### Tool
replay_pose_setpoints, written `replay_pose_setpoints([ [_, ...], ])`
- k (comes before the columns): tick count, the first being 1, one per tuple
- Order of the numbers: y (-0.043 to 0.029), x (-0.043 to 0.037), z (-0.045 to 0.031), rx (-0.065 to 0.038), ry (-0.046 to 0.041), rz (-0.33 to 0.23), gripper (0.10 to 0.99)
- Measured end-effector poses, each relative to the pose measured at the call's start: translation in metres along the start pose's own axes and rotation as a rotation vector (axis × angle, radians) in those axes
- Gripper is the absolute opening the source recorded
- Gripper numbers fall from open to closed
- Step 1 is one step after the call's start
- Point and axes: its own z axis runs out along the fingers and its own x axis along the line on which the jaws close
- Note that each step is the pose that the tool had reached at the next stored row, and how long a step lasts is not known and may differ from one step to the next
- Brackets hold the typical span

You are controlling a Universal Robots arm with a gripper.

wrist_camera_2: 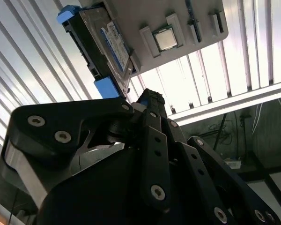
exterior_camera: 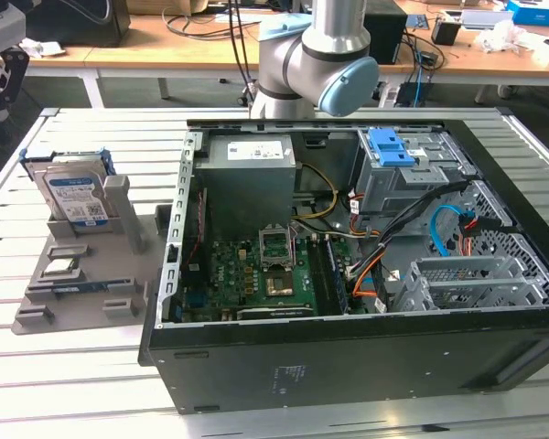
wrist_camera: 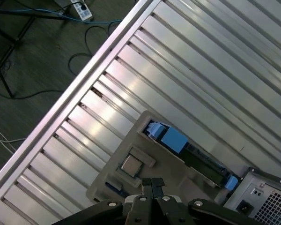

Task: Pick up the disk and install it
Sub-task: 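Pick up the disk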

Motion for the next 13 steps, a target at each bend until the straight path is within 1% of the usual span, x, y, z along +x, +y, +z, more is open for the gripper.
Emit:
replay_pose_setpoints([
  [11,0.0000,0.0000,0.0000,-0.002,0.0037,-0.083,0.106],
  [13,0.0000,0.0000,0.0000,-0.003,0.0047,-0.105,0.106],
])
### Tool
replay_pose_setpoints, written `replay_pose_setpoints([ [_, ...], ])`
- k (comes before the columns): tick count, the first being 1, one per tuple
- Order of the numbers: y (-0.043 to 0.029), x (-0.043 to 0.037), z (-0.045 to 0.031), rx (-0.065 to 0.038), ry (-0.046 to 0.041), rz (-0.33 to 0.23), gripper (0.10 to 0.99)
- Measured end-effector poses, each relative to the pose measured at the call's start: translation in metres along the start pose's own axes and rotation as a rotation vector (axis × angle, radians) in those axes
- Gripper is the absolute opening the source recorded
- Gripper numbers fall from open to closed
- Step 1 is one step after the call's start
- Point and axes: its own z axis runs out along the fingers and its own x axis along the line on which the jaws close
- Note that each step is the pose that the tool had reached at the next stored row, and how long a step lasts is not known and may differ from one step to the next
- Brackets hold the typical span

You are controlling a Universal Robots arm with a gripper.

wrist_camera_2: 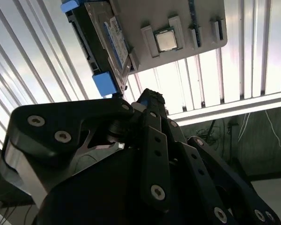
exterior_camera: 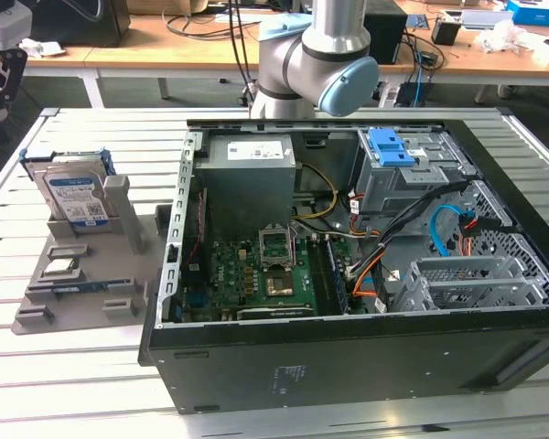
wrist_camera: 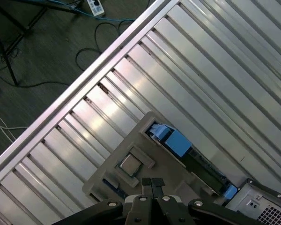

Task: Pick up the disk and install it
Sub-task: 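Pick up the disk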

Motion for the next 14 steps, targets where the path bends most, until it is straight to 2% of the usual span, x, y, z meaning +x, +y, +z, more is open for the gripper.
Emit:
replay_pose_setpoints([
  [6,0.0000,0.0000,0.0000,-0.001,0.0028,-0.062,0.106],
  [14,0.0000,0.0000,0.0000,-0.003,0.0051,-0.114,0.106],
])
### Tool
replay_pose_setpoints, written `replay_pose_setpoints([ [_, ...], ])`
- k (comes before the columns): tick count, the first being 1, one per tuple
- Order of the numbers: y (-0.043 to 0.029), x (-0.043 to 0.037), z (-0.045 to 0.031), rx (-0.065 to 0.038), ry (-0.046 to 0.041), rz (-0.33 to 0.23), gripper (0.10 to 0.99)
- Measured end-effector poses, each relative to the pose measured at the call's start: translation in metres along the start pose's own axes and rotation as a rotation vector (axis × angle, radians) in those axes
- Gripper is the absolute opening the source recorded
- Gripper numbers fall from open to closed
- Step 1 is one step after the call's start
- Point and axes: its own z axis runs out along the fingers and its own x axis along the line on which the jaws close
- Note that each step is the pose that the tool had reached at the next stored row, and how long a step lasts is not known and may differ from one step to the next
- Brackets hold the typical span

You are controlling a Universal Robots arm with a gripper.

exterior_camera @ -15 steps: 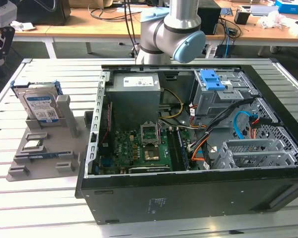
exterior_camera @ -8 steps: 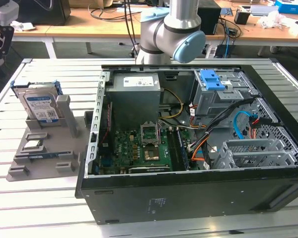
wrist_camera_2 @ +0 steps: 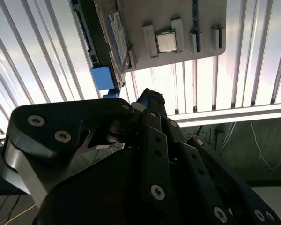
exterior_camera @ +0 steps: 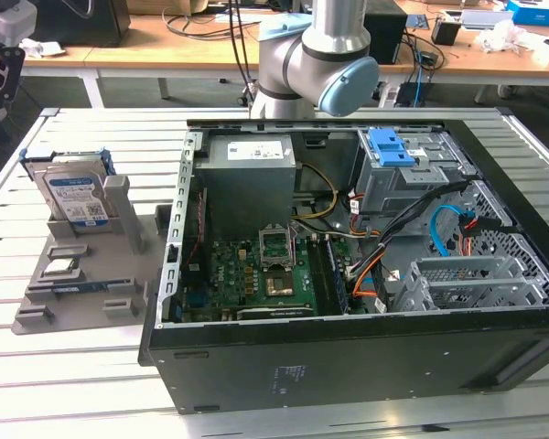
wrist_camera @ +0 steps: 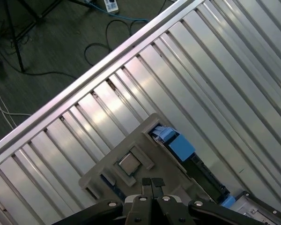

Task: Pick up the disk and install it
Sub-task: 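Pick up the disk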

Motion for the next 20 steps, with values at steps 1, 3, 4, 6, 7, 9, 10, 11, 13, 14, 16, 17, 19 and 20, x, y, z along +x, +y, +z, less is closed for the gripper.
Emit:
replay_pose_setpoints([
  [1,0.0000,0.0000,0.0000,0.000,0.0003,-0.006,0.106],
  [3,0.0000,0.0000,0.0000,0.000,0.0008,-0.017,0.106],
  [4,0.0000,0.0000,0.0000,0.000,0.0010,-0.023,0.106],
  [6,0.0000,0.0000,0.0000,-0.001,0.0016,-0.036,0.106],
  [7,0.0000,0.0000,0.0000,-0.001,0.0019,-0.041,0.106],
  [9,0.0000,0.0000,0.0000,-0.001,0.0024,-0.054,0.106],
  [10,0.0000,0.0000,0.0000,-0.001,0.0028,-0.062,0.106],
  [11,0.0000,0.0000,0.0000,-0.002,0.0031,-0.068,0.106],
  [13,0.0000,0.0000,0.0000,-0.002,0.0041,-0.090,0.106],
  [14,0.0000,0.0000,0.0000,-0.002,0.0044,-0.097,0.106],
  [16,0.0000,0.0000,0.0000,-0.003,0.0050,-0.110,0.106],
  [17,0.0000,0.0000,0.0000,-0.003,0.0052,-0.116,0.106],
  [19,0.0000,0.0000,0.0000,-0.003,0.0058,-0.129,0.106],
  [20,0.0000,0.0000,0.0000,-0.003,0.0061,-0.136,0.106],
])
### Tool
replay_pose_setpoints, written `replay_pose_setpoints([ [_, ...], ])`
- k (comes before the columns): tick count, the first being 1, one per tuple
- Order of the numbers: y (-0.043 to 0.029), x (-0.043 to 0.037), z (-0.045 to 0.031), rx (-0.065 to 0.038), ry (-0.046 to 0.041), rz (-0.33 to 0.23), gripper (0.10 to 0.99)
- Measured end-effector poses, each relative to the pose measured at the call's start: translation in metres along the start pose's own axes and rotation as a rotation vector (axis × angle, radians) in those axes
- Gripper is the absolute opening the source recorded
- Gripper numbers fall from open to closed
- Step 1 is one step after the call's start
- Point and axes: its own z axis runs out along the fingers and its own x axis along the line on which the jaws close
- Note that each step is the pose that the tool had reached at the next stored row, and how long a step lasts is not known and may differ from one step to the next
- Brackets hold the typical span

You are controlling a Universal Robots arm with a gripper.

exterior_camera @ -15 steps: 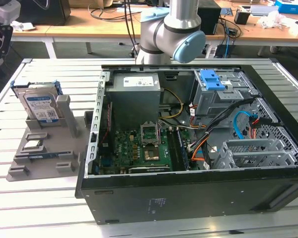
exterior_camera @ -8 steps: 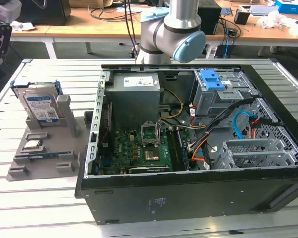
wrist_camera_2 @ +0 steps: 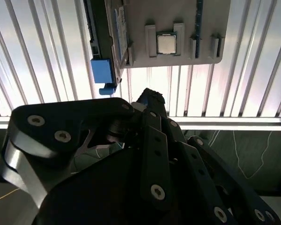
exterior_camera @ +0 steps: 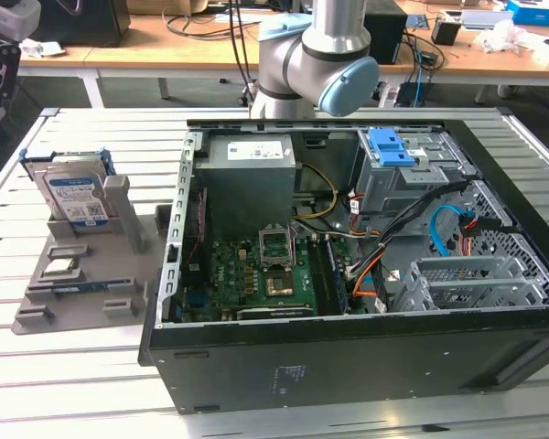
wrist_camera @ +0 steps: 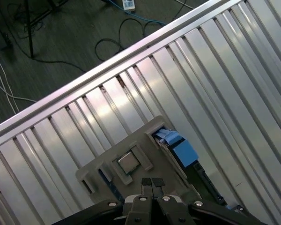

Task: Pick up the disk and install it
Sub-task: 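Pick up the disk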

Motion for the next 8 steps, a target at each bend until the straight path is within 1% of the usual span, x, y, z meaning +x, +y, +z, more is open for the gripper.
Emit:
replay_pose_setpoints([
  [8,0.0000,0.0000,0.0000,-0.001,0.0024,-0.053,0.106],
])
